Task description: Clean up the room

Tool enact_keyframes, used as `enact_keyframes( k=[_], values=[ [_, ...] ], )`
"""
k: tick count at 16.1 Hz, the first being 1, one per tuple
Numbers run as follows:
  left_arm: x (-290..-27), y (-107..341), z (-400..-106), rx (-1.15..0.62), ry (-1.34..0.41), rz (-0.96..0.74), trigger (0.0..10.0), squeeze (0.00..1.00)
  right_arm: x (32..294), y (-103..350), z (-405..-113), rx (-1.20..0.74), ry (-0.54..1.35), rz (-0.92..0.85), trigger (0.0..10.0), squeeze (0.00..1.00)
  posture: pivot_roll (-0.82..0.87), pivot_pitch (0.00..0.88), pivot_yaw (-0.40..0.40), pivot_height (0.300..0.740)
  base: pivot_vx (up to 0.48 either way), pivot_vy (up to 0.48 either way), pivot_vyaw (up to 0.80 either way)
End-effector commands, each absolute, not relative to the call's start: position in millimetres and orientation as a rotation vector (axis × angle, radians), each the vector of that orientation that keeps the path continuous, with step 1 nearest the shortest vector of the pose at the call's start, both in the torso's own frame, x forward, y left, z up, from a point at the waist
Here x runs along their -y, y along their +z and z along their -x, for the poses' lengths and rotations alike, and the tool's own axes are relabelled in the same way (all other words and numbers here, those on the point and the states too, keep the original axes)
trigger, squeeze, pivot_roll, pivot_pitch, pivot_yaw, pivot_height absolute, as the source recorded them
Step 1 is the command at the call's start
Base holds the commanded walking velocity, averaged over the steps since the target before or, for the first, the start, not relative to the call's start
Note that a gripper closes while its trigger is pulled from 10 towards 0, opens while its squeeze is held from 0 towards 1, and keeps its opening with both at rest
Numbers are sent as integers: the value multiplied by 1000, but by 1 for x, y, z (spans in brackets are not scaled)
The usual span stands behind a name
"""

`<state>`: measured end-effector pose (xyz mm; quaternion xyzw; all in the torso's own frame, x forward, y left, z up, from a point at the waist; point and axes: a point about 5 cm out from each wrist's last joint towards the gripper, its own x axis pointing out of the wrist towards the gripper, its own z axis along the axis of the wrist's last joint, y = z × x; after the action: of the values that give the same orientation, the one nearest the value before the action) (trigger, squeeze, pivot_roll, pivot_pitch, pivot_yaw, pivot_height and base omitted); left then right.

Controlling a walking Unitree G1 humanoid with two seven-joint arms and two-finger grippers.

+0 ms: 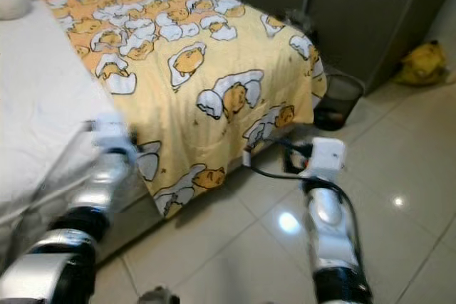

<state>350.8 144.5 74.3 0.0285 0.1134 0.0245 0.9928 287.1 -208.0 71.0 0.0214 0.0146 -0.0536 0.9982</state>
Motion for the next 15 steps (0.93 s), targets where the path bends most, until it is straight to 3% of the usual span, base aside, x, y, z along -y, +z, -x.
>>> enact_keyframes(
  k=[1,5,6,7,11,15],
  values=[
    [-135,77,-350,-191,-53,-155,10000,0,203,71,-289,-17,-92,-67,10000,0,-5,0,67,740,0,0,0],
    [-140,80,-350,-173,-1,-88,10000,0,202,64,-285,-44,-83,-51,10000,0,0,0,72,740,284,-214,0],
    [-130,82,-352,-180,9,89,10000,0,200,61,-284,-56,-63,-45,10000,0,2,0,67,740,428,0,0],
    [-123,83,-352,-179,-3,154,10000,0,200,60,-284,-59,-58,-42,10000,0,0,0,61,740,428,0,0],
    [-114,80,-346,-162,-20,135,10000,0,204,63,-289,-61,-72,-64,10000,0,-2,0,52,740,428,0,205],
    [-129,85,-352,-156,39,133,10000,0,199,65,-292,-48,-42,-65,10000,0,-2,0,58,740,428,0,202]
  ],
)
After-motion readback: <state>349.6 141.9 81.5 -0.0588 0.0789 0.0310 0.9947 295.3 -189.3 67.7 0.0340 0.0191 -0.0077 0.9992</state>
